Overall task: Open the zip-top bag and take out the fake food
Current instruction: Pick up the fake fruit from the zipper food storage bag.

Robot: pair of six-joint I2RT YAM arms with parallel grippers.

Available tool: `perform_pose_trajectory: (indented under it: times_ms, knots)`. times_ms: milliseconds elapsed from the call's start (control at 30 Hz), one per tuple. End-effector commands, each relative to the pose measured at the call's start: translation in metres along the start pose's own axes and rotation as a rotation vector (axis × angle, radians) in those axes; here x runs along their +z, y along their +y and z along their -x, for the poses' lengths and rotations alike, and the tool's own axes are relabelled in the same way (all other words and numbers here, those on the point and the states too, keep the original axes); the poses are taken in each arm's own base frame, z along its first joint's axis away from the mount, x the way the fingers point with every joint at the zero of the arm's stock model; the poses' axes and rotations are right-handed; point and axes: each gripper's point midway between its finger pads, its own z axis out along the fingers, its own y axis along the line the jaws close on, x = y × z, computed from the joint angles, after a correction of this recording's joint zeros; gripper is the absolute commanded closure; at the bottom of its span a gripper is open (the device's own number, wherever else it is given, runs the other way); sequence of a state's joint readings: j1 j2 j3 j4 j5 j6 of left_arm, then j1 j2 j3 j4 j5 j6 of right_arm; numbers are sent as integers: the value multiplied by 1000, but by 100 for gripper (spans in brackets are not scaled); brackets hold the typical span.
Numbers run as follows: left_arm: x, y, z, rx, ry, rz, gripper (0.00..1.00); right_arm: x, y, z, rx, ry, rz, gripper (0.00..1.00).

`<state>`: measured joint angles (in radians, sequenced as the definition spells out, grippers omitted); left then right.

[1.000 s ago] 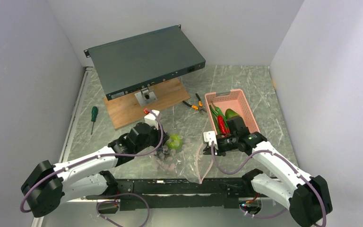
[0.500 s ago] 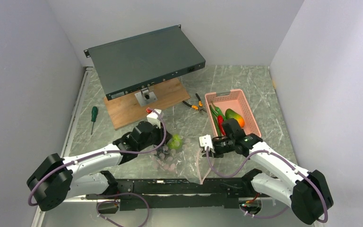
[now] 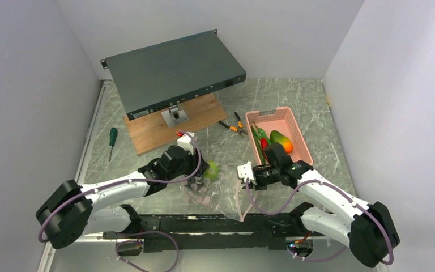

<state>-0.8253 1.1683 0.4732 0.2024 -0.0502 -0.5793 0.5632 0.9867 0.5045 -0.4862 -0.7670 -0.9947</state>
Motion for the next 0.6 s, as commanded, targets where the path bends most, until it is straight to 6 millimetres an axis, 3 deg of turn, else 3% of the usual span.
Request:
perform_pose_trajectory:
  times_ms: [0, 300, 567]
  knots:
    - [3, -4, 16, -6, -36, 3, 47, 4, -2, 2, -35, -9, 2, 76]
    - [10, -10, 10, -4, 6, -31, 42, 7, -1, -1, -38, 9, 11, 75]
    - [15, -10, -5, -58, 38, -51, 50, 9, 0, -2, -44, 23, 15, 75]
